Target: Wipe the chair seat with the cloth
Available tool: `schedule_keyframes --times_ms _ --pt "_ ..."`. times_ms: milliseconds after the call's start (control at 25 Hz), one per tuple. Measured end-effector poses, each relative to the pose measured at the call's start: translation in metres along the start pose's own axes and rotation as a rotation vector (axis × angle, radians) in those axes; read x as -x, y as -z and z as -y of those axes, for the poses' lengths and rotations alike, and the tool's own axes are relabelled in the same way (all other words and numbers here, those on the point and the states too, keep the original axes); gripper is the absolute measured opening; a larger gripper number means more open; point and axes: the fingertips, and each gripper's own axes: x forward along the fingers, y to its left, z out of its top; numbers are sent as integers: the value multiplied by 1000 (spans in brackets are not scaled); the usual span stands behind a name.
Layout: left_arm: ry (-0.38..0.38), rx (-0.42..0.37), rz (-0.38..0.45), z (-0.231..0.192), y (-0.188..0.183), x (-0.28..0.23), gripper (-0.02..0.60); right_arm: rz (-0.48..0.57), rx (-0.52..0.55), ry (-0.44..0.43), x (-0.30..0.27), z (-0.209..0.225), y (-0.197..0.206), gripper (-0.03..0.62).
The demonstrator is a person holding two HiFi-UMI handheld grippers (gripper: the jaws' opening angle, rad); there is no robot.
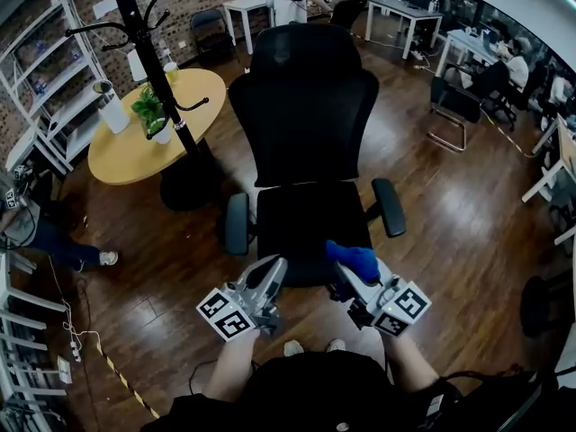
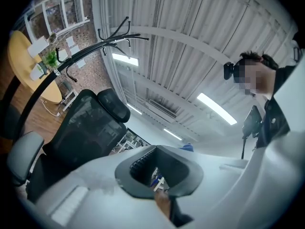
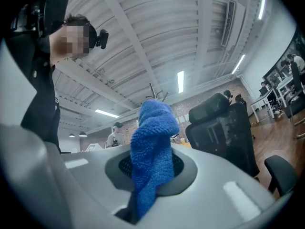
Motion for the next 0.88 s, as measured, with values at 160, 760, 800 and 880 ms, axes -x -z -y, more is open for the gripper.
schedule_keyframes --times_ms 160,760,800,880 --pt "37 -15 -16 19 9 -23 -6 14 -15 -14 14 4 -5 37" --pt "63 -65 -21 49 11 -48 -6 53 0 -43 25 6 -25 35" --pt "58 -66 -20 48 9 -48 -6 54 0 -44 25 6 -26 35" --pt "55 -67 -25 49 10 -48 -6 57 -3 -42 26 6 -26 35"
